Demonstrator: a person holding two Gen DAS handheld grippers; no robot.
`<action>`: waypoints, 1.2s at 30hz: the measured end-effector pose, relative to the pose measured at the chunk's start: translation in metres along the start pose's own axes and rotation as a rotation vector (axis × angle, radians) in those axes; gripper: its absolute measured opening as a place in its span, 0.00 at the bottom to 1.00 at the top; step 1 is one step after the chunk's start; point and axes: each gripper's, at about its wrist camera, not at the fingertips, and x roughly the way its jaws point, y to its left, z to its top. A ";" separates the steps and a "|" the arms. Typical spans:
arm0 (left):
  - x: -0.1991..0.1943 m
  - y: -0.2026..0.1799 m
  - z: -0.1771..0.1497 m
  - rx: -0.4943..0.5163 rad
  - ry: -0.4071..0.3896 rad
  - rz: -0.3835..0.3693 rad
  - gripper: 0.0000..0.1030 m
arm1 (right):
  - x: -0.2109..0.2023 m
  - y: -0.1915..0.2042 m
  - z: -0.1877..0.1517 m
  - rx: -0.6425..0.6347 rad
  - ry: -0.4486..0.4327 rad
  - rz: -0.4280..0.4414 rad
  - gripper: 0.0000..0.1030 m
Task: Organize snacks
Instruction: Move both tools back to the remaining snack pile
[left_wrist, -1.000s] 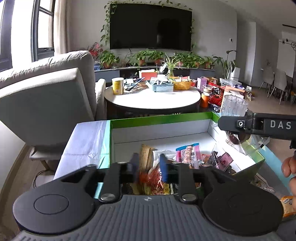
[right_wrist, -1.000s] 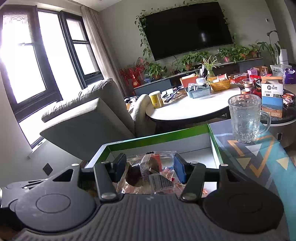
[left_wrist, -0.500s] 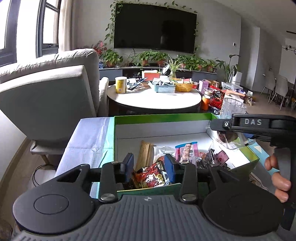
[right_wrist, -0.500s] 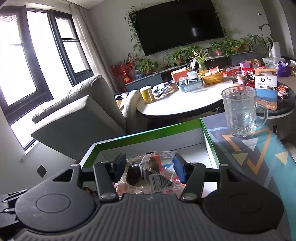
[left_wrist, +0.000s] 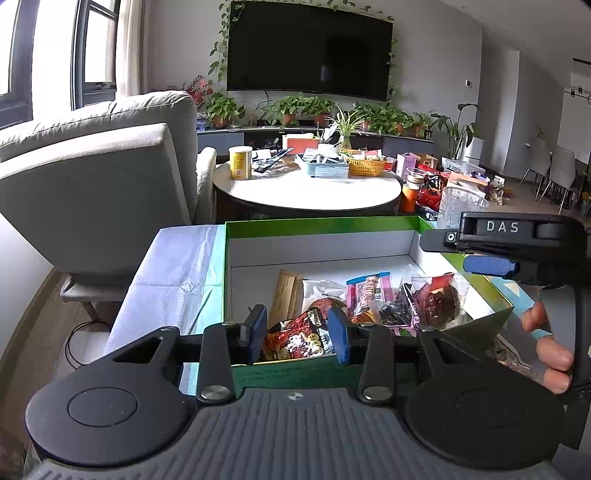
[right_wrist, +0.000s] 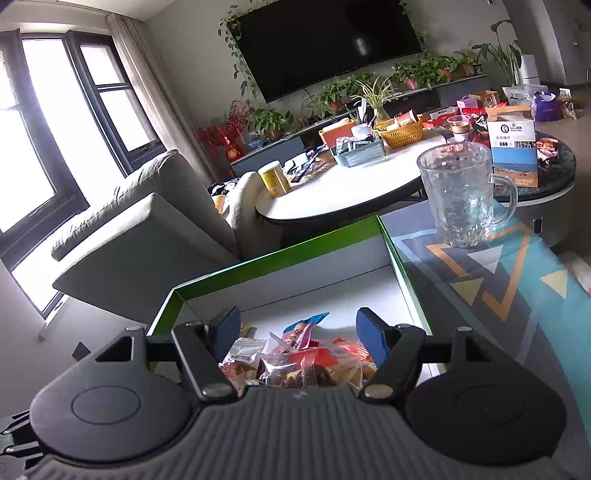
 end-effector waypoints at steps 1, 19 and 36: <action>0.000 -0.001 0.000 0.002 0.000 -0.002 0.33 | -0.002 0.000 0.001 -0.001 -0.002 0.003 0.76; -0.012 -0.033 -0.010 0.061 0.012 -0.122 0.40 | -0.078 -0.058 -0.026 -0.060 0.088 0.023 0.81; 0.015 -0.098 -0.048 0.200 0.160 -0.292 0.47 | -0.101 -0.070 -0.056 -0.178 0.099 -0.015 0.82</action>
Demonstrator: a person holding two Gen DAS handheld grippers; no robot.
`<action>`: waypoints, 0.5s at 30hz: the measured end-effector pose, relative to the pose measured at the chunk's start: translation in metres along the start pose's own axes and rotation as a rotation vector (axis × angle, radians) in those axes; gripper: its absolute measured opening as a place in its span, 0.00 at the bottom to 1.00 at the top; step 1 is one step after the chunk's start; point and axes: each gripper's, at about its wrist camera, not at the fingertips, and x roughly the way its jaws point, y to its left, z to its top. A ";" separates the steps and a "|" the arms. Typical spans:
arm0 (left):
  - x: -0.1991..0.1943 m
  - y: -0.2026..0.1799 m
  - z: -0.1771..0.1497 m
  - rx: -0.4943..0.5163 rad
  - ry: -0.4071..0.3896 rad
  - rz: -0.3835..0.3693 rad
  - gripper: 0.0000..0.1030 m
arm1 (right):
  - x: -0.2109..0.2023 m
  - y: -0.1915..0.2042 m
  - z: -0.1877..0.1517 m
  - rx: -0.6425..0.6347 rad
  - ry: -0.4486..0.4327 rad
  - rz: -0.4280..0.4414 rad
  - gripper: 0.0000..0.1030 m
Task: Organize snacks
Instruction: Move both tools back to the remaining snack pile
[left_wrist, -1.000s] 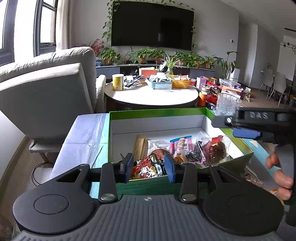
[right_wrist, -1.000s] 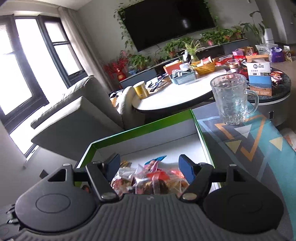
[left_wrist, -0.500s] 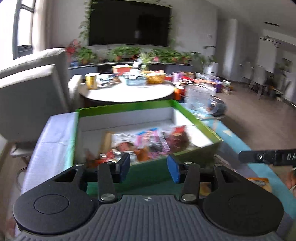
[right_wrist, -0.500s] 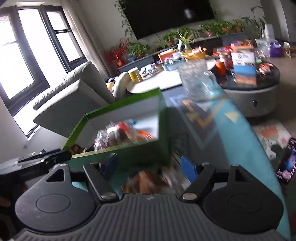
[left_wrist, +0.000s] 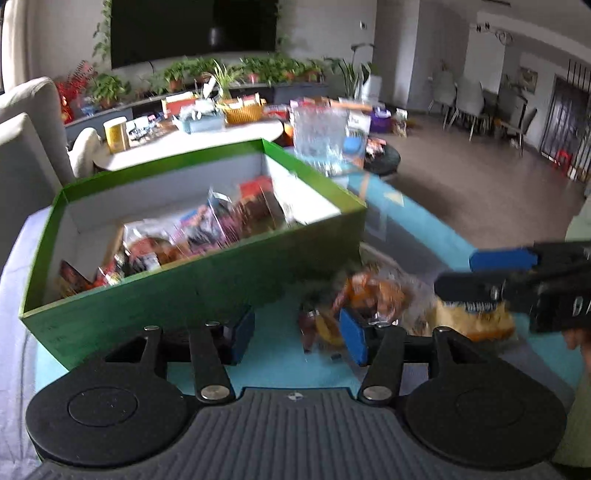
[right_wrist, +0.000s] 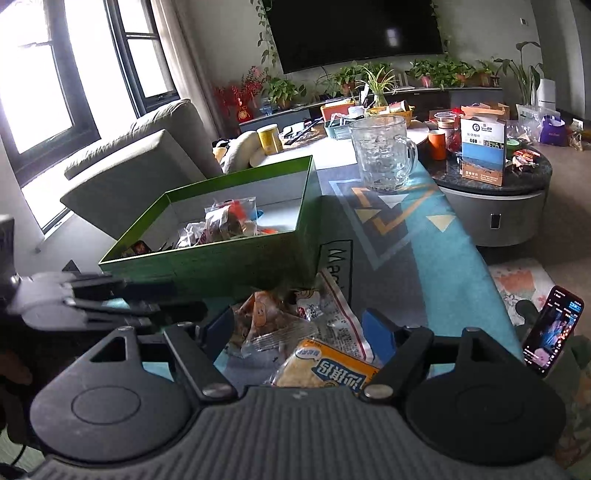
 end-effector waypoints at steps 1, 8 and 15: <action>0.003 -0.001 -0.002 0.003 0.014 -0.007 0.47 | 0.001 -0.001 0.001 0.005 -0.002 0.003 0.82; 0.004 -0.007 -0.010 0.034 0.040 -0.006 0.47 | 0.013 0.013 0.010 -0.030 0.002 0.045 0.82; -0.016 0.010 -0.028 -0.028 0.047 0.042 0.47 | 0.044 0.028 0.007 -0.149 0.064 0.012 0.67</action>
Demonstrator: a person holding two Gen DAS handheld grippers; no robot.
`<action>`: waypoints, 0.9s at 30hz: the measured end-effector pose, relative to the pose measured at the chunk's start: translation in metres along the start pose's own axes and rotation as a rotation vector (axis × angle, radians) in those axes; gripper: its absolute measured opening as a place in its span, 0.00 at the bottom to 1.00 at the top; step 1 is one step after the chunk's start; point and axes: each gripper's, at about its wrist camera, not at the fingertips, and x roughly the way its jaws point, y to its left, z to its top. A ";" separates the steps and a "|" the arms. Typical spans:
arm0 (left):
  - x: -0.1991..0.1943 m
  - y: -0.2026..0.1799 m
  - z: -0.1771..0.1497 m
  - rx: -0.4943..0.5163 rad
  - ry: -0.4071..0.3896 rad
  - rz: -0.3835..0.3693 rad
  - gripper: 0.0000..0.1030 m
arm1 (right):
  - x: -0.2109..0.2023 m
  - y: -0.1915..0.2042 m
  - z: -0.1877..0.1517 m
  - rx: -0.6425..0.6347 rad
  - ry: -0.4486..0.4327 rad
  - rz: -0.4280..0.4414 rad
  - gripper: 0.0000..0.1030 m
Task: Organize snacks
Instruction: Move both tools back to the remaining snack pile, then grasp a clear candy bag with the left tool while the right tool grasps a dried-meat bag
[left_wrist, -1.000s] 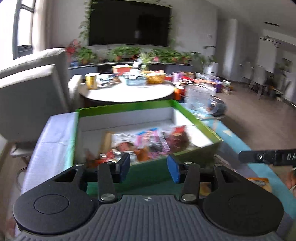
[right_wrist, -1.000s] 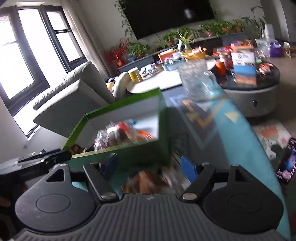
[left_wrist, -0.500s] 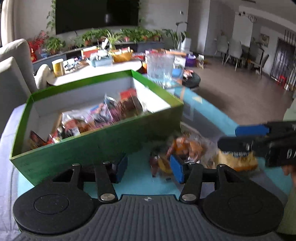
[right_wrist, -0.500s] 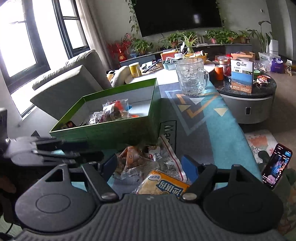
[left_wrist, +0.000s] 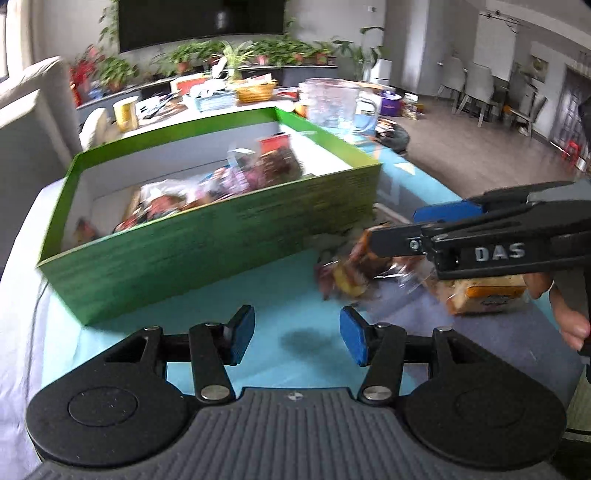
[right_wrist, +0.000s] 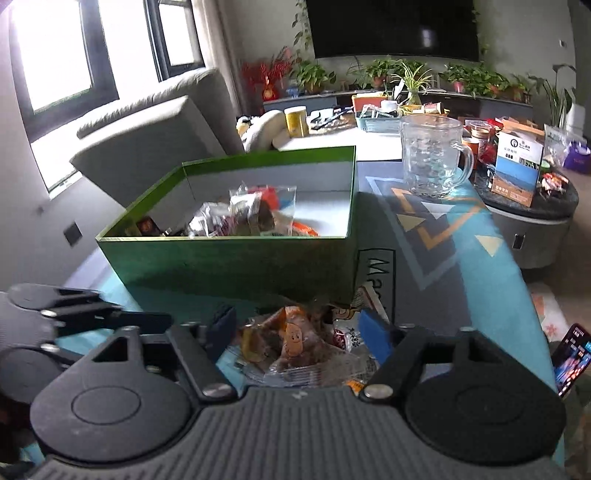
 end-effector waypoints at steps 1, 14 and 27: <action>-0.002 0.004 -0.001 -0.015 -0.001 0.008 0.47 | 0.004 0.000 0.000 -0.011 0.025 0.001 0.57; -0.004 0.004 0.006 -0.039 -0.024 -0.011 0.47 | 0.002 -0.001 0.002 0.030 0.042 0.058 0.33; 0.010 -0.012 0.013 -0.002 -0.006 -0.016 0.47 | -0.016 -0.021 0.001 0.066 0.022 0.070 0.46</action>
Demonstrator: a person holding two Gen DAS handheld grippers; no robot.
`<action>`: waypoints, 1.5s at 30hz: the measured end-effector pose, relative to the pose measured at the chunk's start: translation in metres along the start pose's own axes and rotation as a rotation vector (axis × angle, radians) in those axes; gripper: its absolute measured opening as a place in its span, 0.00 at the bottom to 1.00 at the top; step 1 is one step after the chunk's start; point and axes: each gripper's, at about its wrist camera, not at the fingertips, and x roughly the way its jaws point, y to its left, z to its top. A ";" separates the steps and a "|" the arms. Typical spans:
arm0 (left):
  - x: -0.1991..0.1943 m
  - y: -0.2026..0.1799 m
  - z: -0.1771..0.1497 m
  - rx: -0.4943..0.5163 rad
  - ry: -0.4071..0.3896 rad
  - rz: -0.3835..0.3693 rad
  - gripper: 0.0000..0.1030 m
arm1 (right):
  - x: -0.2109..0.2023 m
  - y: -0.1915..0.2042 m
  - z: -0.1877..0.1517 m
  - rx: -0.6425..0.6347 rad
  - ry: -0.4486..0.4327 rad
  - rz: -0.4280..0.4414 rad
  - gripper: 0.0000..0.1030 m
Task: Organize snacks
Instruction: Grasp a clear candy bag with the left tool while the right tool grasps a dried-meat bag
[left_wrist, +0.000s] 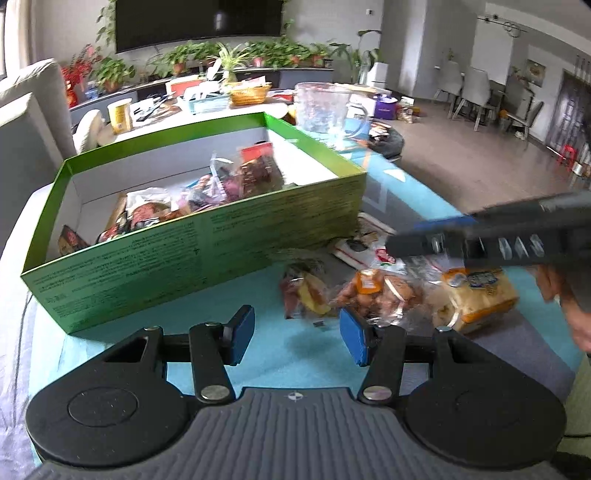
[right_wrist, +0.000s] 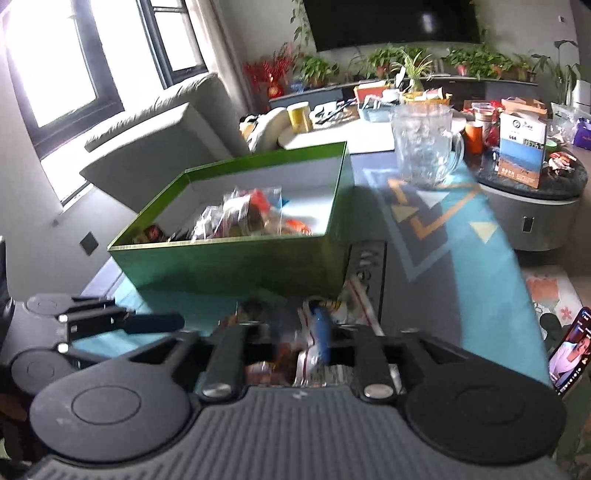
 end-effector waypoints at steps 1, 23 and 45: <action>0.000 0.002 0.001 -0.010 -0.004 0.009 0.47 | 0.001 0.003 -0.002 -0.010 0.008 -0.009 0.60; 0.054 0.003 0.030 -0.039 0.092 0.011 0.45 | 0.009 0.052 -0.045 -0.209 0.082 -0.005 0.59; -0.016 0.048 -0.024 -0.142 0.079 0.108 0.43 | 0.014 0.050 -0.036 0.000 0.034 -0.049 0.62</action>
